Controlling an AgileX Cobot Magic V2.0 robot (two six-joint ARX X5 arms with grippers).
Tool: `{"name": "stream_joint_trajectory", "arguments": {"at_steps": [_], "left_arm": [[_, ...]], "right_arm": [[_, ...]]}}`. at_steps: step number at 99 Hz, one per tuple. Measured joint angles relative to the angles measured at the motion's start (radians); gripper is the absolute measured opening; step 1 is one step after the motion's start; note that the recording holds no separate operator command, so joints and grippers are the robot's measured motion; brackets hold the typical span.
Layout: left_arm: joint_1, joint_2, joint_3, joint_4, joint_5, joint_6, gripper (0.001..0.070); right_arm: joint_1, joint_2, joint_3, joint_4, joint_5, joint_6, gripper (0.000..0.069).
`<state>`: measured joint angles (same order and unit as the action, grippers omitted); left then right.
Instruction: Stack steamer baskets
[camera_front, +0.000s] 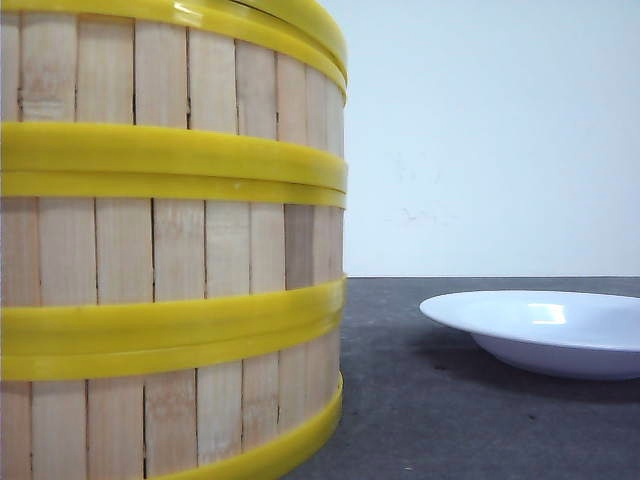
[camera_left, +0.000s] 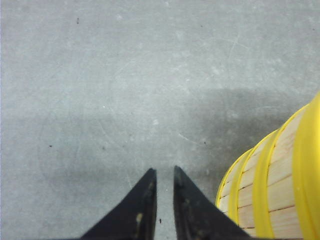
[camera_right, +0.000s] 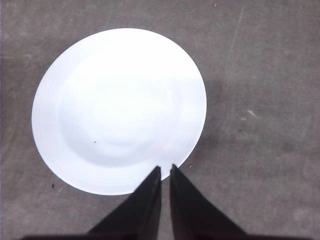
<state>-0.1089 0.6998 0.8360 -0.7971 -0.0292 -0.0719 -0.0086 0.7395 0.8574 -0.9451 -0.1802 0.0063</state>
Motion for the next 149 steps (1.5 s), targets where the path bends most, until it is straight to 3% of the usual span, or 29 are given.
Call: {"name": "stream_joint_trajectory", "arguments": {"at_steps": [64,80,98,112,121,149], "left_arm": [[0.0,-0.008,-0.018,0.033,0.0,0.0,0.0032],[0.034,-0.137,-0.192,0.212,0.008,0.052,0.0032],[0.065,-0.425,-0.57,0.513,0.029,0.061,0.0032],[0.072,-0.631,-0.781,0.558,0.028,0.058,0.0032],[0.072,-0.698,-0.797,0.604,0.027,0.054,0.0032],[0.074,-0.696,-0.803,0.613,0.027,0.053,0.0032]], "right_arm": [[0.0,0.0,0.0,0.102,-0.002,0.002,0.0012],[0.0,0.0,0.0,0.139,-0.001,0.002,0.0012],[0.0,0.0,0.0,0.182,-0.002,0.002,0.0012],[0.0,0.0,0.0,0.212,-0.002,0.002,0.0012],[0.0,0.0,0.0,0.213,-0.002,0.002,0.0012],[0.0,0.0,0.0,0.247,-0.002,0.002,0.0012]]}}
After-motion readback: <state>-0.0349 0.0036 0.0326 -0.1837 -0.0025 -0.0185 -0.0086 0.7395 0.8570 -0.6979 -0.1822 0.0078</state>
